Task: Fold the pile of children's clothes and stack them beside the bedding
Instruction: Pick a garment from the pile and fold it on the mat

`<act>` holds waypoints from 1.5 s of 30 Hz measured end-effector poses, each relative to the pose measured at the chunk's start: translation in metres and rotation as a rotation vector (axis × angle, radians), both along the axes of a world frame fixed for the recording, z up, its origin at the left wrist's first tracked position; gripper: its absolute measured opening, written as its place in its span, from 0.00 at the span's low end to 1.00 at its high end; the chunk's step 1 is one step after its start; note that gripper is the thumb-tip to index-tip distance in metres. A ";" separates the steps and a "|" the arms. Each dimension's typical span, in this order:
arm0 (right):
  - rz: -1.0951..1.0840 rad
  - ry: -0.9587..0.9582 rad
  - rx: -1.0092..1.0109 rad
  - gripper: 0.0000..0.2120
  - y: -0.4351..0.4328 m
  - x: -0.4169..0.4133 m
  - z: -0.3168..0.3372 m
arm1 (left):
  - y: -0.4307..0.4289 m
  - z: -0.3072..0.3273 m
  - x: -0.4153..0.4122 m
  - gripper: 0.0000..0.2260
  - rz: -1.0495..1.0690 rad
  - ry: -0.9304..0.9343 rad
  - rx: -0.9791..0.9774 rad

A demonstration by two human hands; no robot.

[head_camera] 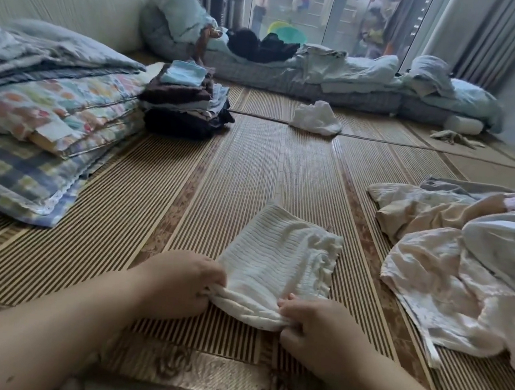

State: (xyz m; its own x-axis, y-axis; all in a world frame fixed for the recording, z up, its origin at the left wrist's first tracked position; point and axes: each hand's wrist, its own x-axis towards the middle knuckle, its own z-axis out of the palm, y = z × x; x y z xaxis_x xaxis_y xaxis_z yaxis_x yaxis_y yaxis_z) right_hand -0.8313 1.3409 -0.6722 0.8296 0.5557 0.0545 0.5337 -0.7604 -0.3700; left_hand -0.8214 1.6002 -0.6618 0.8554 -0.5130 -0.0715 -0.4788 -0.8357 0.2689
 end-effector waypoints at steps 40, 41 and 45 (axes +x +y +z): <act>-0.223 0.171 -0.366 0.45 0.024 0.113 -0.026 | -0.054 -0.028 0.087 0.47 0.267 0.123 0.209; -0.212 0.174 -0.371 0.45 0.029 0.125 -0.027 | -0.050 -0.028 0.096 0.47 0.285 0.131 0.208; -0.143 0.165 -0.365 0.46 0.065 0.173 -0.034 | -0.012 -0.035 0.132 0.50 0.360 0.145 0.213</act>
